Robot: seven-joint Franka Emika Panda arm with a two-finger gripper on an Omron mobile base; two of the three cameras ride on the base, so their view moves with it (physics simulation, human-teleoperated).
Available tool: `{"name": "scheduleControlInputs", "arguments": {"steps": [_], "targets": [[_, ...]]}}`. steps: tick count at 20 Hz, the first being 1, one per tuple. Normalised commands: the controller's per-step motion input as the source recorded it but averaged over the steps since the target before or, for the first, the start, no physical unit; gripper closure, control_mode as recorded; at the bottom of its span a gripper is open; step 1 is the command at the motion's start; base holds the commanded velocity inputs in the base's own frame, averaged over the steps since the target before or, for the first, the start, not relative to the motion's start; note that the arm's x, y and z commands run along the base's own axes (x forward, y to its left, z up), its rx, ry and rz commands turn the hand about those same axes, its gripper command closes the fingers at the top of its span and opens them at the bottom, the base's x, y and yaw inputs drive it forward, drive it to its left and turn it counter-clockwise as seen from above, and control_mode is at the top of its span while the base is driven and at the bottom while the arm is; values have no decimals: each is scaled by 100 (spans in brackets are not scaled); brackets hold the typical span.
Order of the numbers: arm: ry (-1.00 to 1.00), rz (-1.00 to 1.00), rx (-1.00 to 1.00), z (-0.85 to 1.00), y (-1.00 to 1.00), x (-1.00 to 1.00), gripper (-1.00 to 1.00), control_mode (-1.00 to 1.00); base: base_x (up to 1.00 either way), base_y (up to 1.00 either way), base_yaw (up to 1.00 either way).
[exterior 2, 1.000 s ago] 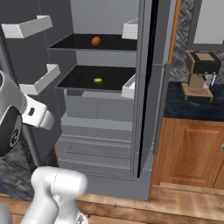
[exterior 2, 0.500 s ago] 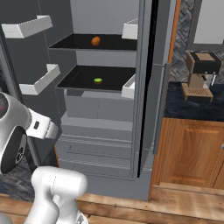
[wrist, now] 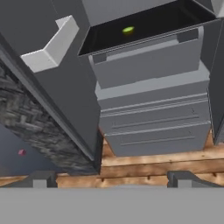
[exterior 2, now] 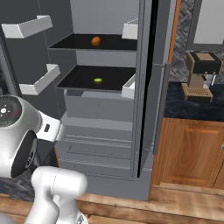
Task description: Retrieve the mango and kiwi from the fridge and place them into the bowl on the dining table.
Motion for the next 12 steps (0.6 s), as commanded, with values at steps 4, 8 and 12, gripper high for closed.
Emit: {"name": "scheduleControlInputs", "arguments": {"steps": [4, 8, 12], "targets": [[0, 0, 0, 0, -20, 2, -100, -100, 0, 0, 0], [1, -2, 0, -6, -4, 15, -100, -100, 0, 0, 0], [2, -6, -1, -8, 0, 35, -100, -100, 0, 0, 0]]}}
